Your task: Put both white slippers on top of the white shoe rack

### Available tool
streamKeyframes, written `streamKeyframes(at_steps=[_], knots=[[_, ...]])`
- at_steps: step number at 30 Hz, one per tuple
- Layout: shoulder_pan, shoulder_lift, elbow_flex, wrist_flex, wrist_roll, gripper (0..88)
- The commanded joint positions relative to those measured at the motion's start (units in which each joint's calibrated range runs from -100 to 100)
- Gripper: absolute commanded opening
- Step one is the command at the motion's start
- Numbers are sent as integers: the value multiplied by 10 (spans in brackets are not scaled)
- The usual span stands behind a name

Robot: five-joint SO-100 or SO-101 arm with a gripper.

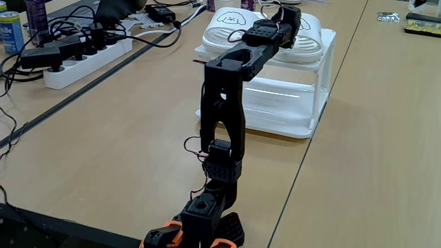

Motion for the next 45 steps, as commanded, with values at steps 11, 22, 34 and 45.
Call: streamKeyframes(at_steps=[11,22,34,45], knots=[[-45,-19,-29,-6,4,213],[-32,-53,22,-5,4,213],[-30,-153,108,-5,4,213],[-32,-269,214,-6,4,212]])
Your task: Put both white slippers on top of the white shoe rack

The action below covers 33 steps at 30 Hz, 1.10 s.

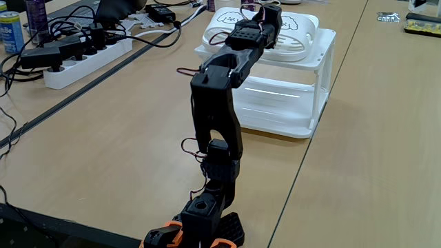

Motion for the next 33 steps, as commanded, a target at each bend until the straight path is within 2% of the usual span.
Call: streamKeyframes(at_steps=[1,5,12,21,28,33], knots=[[2,-99,41,-7,4,212],[2,-184,171,-56,4,187],[23,-259,420,-336,4,11],[16,-305,596,-590,4,8],[16,-504,751,-647,4,8],[16,-672,762,-647,4,8]])
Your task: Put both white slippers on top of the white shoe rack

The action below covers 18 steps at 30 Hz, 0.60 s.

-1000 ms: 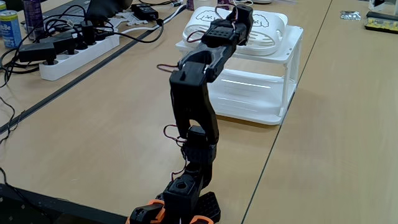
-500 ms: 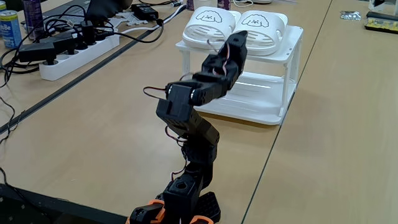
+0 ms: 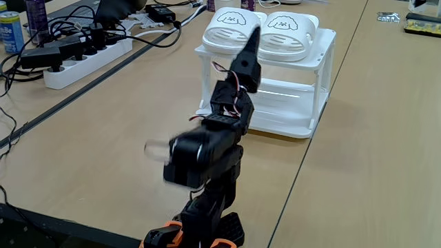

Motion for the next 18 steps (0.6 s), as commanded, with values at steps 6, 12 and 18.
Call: streamKeyframes(at_steps=[6,12,18], knots=[[1,-254,2,-22,4,8],[0,-260,1,-127,4,8],[-13,-260,1,-258,4,8]])
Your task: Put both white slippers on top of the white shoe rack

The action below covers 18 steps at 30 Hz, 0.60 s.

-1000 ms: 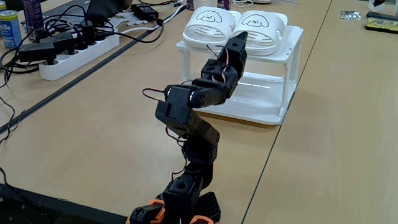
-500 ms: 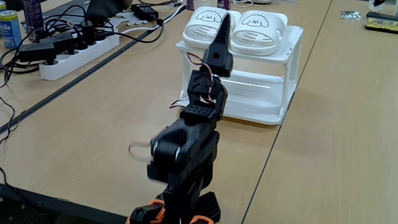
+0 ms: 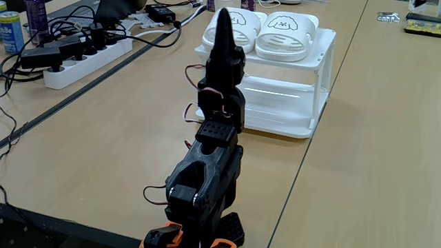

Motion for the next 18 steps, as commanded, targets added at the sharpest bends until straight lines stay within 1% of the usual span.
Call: streamKeyframes(at_steps=[1,5,8,18], knots=[[-26,0,5,-88,4,8],[-63,0,5,-192,4,8],[-75,-1,5,-263,4,8],[-71,-1,5,-261,4,8]])
